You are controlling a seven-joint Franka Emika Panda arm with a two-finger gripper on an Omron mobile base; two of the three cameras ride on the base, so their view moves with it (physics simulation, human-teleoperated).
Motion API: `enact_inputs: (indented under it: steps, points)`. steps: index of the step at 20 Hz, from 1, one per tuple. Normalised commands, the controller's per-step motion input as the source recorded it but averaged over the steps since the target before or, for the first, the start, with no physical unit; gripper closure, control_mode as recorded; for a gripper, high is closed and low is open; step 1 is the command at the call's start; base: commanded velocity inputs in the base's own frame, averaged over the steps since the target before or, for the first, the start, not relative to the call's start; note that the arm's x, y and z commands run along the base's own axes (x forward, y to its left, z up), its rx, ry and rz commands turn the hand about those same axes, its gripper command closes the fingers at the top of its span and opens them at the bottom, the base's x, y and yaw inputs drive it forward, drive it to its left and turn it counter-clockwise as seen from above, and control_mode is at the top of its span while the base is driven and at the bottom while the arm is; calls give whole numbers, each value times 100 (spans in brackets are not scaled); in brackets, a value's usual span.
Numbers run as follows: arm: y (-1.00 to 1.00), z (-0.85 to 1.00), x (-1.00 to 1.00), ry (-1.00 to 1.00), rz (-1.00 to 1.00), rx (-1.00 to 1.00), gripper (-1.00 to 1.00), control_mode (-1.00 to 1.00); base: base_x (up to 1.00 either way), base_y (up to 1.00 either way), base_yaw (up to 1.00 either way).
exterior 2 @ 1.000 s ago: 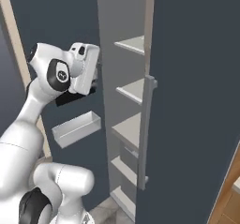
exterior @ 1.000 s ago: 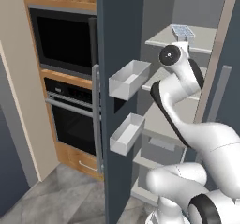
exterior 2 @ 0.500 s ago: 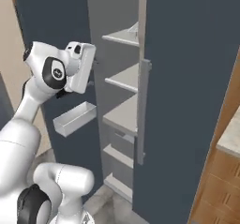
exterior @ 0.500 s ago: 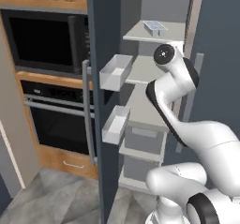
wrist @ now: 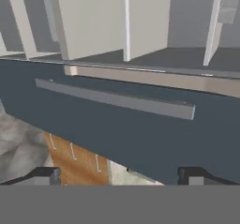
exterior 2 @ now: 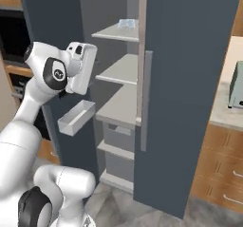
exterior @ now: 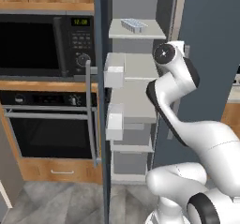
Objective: The ice cube tray has been filled with water. Take the tray and place it in the freezer to make ice. Close the freezer door after placing the tray.
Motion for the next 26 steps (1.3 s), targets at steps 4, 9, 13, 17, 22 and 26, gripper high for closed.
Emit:
enact_inputs:
  steps: [4, 9, 13, 17, 22, 26]
  points:
    - [0, 0, 0, 0, 0, 0, -100, 100, -43, 71, -40]
    - [0, 0, 0, 0, 0, 0, -100, 100, -8, 71, -34]
    - [0, 0, 0, 0, 0, 0, -100, 100, 2, 41, -23]
    - [0, 0, -21, -1, -4, 0, -100, -100, -10, 0, -3]
    - [0, 0, 0, 0, 0, 0, -100, -100, 0, 0, 0]
    - [3, -1, 0, 0, 0, 0, -100, -100, 0, 0, 0]
